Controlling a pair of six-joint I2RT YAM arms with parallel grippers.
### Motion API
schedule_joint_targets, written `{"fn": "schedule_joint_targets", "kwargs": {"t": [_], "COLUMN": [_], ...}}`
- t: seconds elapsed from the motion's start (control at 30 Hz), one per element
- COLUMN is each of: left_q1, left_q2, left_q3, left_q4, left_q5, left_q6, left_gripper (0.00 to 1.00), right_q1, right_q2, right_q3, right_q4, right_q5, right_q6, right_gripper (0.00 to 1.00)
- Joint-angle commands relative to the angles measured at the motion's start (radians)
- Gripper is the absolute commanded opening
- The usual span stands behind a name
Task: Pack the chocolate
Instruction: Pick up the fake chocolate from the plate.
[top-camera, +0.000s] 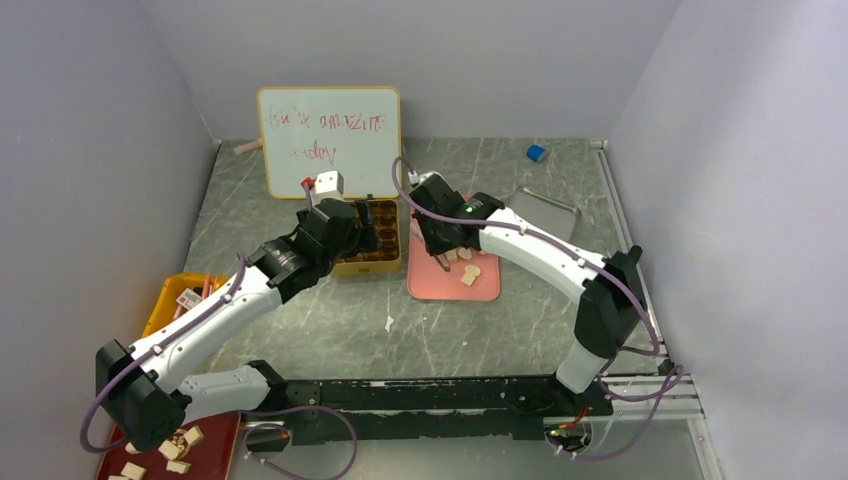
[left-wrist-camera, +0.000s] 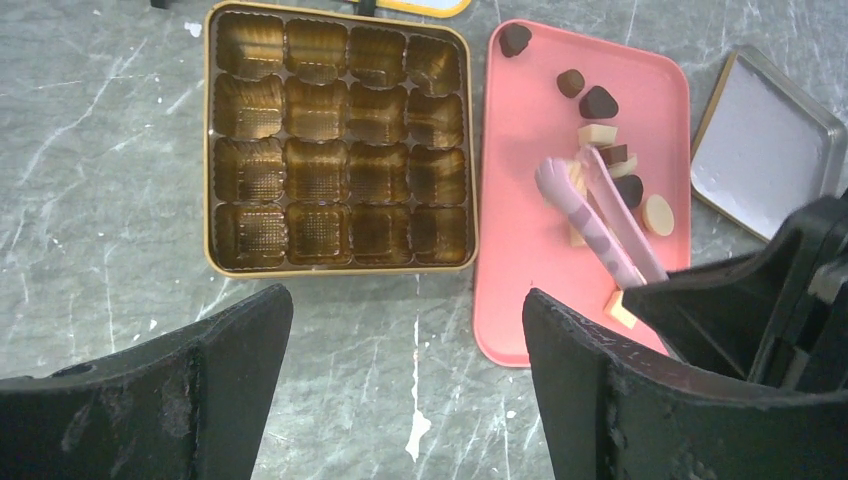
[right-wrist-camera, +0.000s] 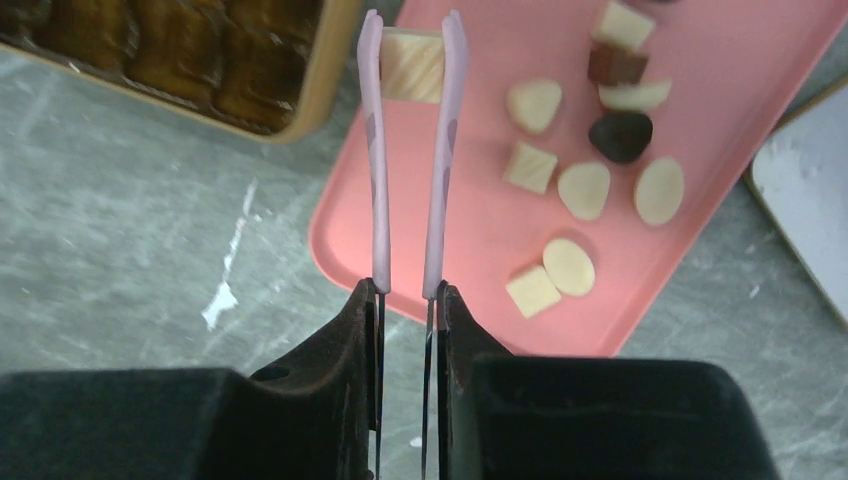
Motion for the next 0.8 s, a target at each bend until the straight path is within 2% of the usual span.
{"fn": "schedule_joint_targets", "kwargs": {"t": [0.0, 0.57, 0.77], "left_q1": [-0.005, -0.003, -0.003], "left_q2": [-0.040, -0.059, -0.066], "left_q3": [0.033, 0.018, 0.012], "left_q4": [-0.019, -0.031, -0.032], "left_q5": [-0.061, -0.075, -0.080], "left_q6": [0.018, 0.049, 0.062], "left_gripper": [0.90, 0.90, 0.90], "right_q1": [-0.004, -0.006, -0.013], "right_q2": [0.075, 0.412, 0.462], "right_q3": [0.136, 0.532, 0.575], "right_q4": [0.015, 0.009, 0.011], "right_q5": [-0.017, -0.031, -0.027], "right_q6": [-0.023, -0.092, -0.097], "right_gripper": [0.03, 0.03, 0.04]}}
